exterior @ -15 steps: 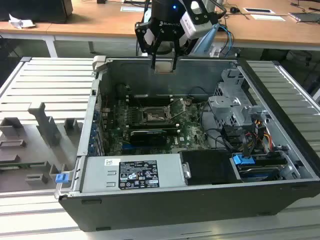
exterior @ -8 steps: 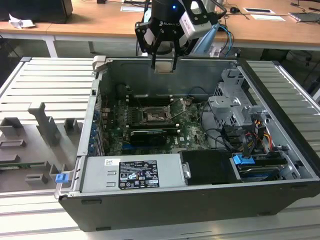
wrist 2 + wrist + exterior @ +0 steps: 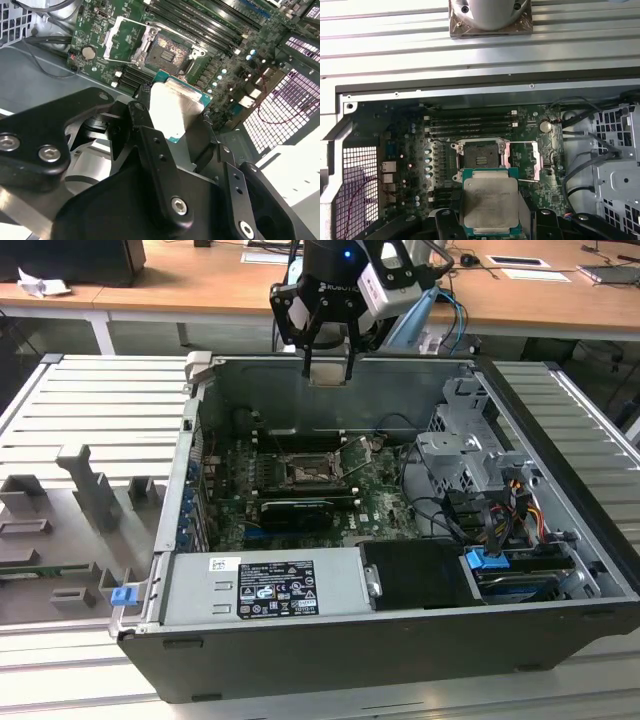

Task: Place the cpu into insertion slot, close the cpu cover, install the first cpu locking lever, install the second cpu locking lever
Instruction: 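Place the cpu into insertion slot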

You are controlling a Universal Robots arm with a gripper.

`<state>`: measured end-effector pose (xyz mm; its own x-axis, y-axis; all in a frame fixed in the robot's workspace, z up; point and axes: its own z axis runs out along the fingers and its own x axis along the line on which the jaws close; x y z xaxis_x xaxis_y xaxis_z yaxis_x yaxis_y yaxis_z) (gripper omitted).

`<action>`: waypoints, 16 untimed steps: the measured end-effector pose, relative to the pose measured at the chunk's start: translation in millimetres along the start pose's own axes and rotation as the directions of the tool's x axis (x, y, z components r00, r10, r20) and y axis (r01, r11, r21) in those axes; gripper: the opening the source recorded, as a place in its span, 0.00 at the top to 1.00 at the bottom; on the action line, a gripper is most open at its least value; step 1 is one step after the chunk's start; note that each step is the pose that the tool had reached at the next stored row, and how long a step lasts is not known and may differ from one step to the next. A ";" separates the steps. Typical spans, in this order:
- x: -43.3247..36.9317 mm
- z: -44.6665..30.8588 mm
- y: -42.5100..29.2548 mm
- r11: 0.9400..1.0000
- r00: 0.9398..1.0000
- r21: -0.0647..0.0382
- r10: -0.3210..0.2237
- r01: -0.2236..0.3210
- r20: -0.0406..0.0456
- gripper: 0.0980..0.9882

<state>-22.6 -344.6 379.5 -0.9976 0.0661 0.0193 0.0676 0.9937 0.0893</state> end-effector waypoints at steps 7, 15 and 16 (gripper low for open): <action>0.0 0.0 0.0 1.000 1.000 0.000 0.015 -0.015 0.001 0.52; 0.0 0.0 0.0 1.000 1.000 -0.001 0.028 -0.028 0.003 0.52; 0.0 0.0 0.0 1.000 1.000 -0.001 0.030 -0.030 0.003 0.52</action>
<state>-22.6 -344.6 379.5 -0.9952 0.0958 0.0194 0.0971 0.9913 0.0893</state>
